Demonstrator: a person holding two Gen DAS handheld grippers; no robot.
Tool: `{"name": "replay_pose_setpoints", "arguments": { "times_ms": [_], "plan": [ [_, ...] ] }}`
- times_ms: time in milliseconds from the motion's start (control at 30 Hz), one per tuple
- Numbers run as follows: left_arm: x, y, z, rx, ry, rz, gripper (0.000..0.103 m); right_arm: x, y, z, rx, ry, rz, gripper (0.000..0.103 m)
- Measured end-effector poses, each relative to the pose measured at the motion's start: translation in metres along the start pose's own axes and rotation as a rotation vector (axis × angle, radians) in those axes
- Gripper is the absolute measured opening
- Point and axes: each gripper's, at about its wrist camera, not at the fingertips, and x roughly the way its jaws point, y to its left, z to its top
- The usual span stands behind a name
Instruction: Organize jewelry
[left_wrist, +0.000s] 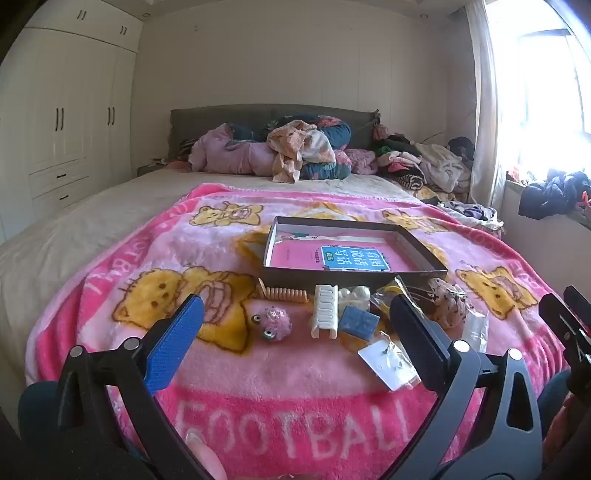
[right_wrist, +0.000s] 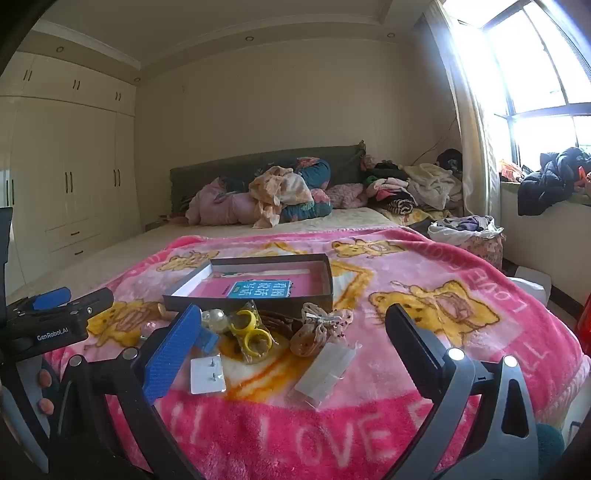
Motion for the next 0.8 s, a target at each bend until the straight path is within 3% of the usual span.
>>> {"name": "replay_pose_setpoints", "arguments": {
  "times_ms": [800],
  "plan": [
    [0.000,0.001,0.000,-0.009,0.001,-0.005,0.092,-0.004,0.001,-0.003,-0.011,-0.021,0.006,0.097]
  ]
}}
